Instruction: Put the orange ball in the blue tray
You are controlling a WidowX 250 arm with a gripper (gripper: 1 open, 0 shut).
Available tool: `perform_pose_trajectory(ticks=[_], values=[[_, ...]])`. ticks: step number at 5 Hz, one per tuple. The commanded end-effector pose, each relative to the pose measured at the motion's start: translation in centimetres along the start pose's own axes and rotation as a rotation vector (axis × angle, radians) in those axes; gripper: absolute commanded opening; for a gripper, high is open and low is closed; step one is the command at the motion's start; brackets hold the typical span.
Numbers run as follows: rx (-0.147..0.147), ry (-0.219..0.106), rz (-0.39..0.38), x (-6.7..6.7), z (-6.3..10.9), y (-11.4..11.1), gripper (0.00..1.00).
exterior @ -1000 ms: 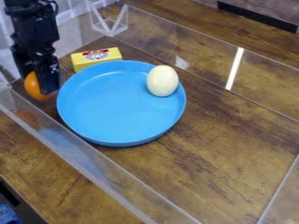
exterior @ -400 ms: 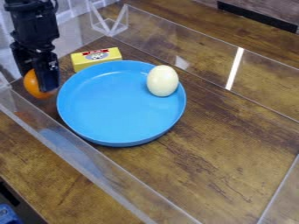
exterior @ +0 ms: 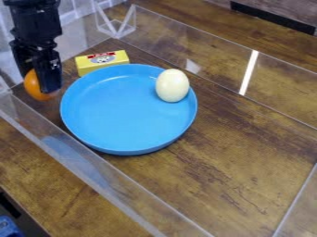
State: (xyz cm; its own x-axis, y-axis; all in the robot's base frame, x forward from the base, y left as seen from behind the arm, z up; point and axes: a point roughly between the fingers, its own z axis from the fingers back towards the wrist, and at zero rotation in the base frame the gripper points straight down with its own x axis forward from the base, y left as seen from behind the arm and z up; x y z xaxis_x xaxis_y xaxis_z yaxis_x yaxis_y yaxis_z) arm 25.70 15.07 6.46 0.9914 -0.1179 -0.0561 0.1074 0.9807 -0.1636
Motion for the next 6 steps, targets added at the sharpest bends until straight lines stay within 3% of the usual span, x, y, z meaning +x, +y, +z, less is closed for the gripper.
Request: perform_pose_trajectory(ticks=[1,3,6], values=[[0.075,-0.084,-0.038,1.3,3.5,-0.5,0.00],[0.090,-0.082,-0.051,1.8,4.6,-1.4,0.00],[0.138,-0.089,-0.125,4.7,7.5,-7.1,0.00]])
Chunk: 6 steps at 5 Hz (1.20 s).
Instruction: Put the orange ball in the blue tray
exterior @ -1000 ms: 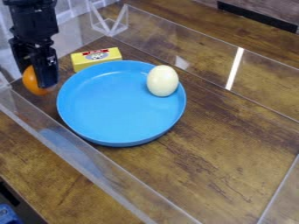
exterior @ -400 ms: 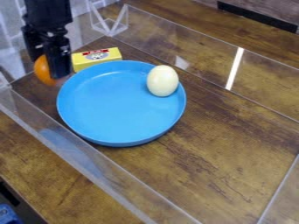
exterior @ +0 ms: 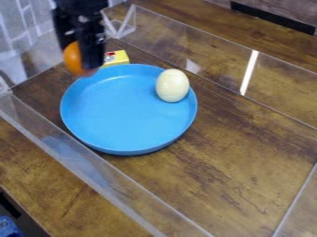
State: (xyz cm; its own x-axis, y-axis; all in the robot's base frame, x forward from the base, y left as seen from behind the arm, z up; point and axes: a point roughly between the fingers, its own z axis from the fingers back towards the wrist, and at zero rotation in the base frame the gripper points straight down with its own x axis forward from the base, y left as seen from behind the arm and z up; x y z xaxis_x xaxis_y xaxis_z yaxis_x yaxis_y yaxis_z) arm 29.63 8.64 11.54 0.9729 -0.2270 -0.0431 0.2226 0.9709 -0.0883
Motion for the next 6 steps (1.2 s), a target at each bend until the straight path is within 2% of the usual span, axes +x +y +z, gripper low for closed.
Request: perform_pose_trajectory(ticks=[1,3,6], values=[[0.070,-0.089,-0.033,1.3,3.9,-2.0,0.00],[0.079,-0.083,-0.101,3.1,3.9,-5.2,0.00],[0.085,-0.051,-0.124,4.3,2.2,-5.7,0.00]])
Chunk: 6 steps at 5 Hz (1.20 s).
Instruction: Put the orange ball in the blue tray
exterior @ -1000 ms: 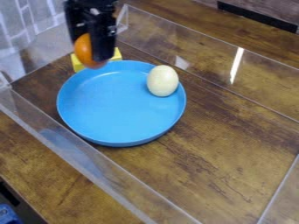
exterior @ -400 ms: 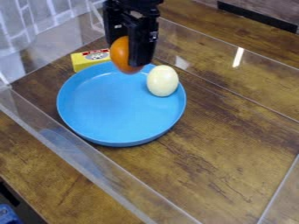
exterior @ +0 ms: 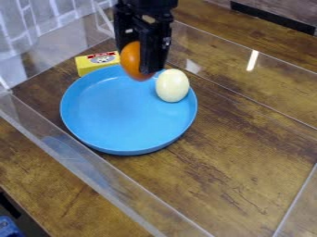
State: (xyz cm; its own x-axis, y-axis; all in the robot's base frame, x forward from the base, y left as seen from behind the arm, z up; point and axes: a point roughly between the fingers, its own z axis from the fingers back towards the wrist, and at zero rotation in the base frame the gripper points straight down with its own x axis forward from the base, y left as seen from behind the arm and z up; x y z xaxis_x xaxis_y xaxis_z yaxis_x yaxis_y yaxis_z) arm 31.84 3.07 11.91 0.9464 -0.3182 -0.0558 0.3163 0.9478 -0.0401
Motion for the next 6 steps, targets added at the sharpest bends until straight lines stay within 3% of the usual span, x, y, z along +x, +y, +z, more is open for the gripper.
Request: perform_pose_trajectory(ticks=[1,6], values=[[0.036,-0.055,-0.033,1.3,1.3,-0.4,0.00],[0.050,0.001,-0.011,1.9,-2.1,1.6,0.00]])
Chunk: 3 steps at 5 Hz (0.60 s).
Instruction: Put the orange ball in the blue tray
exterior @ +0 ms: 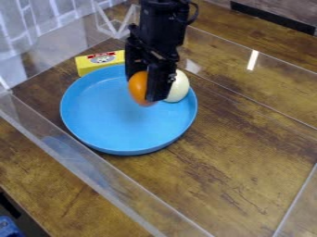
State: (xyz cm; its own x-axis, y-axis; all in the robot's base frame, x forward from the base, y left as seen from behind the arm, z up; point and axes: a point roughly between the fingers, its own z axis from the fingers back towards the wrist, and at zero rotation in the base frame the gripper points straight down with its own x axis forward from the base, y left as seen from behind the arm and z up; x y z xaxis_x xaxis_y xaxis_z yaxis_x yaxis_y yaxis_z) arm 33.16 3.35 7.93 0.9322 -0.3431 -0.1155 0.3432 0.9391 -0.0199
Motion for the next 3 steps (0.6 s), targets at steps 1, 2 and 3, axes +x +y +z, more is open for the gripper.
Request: perform_pose_trajectory(ticks=[1,2,3], values=[[0.030,-0.054,0.017,0.44,1.54,1.01,1.00],[0.036,-0.058,0.017,0.65,1.74,1.31,1.00],[0.035,-0.067,0.014,1.05,1.09,1.12,1.00]])
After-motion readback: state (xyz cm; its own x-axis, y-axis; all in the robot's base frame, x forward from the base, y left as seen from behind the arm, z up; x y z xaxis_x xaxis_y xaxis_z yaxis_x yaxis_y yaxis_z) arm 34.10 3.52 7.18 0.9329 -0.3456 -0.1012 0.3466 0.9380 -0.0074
